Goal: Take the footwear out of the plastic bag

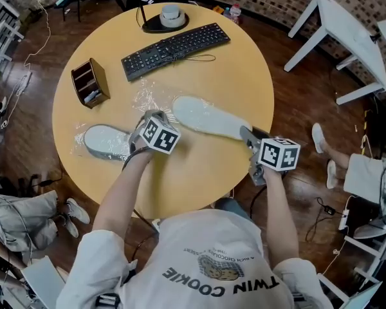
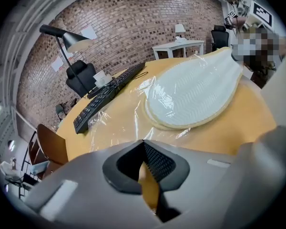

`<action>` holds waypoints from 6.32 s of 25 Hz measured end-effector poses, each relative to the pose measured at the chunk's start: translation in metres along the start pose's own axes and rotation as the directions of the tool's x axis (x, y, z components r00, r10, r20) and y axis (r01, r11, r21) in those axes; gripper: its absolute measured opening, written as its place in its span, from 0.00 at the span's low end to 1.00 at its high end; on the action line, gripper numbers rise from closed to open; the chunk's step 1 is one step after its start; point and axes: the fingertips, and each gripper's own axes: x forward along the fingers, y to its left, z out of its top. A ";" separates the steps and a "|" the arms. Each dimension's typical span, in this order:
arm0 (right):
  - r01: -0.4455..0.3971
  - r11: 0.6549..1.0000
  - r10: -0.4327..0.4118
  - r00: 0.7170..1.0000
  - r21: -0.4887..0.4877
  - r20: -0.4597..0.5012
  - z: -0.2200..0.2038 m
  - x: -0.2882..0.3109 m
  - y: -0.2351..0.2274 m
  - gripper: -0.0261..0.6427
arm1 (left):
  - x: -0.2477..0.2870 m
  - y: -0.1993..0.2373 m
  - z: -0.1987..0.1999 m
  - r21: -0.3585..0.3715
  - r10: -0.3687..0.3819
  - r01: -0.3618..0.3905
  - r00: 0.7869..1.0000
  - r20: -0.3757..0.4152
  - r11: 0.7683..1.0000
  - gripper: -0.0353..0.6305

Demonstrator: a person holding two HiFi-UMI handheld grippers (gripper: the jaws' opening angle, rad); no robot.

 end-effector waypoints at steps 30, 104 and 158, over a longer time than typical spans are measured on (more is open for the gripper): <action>-0.215 0.960 0.179 0.964 0.180 0.195 0.016 -0.131 -0.016 0.13 | 0.002 -0.002 0.002 0.010 -0.001 0.002 0.997 -0.077 1.000 0.06; 0.151 0.954 -0.168 0.985 -0.260 -0.042 0.013 0.130 0.082 0.23 | -0.027 0.001 0.002 -0.189 -0.092 0.127 0.979 0.182 0.974 0.06; -0.288 0.748 0.335 0.942 -0.598 -0.034 -0.181 -0.252 0.133 0.06 | -0.353 -0.351 -0.001 -0.705 0.393 -0.091 0.876 0.279 0.703 0.06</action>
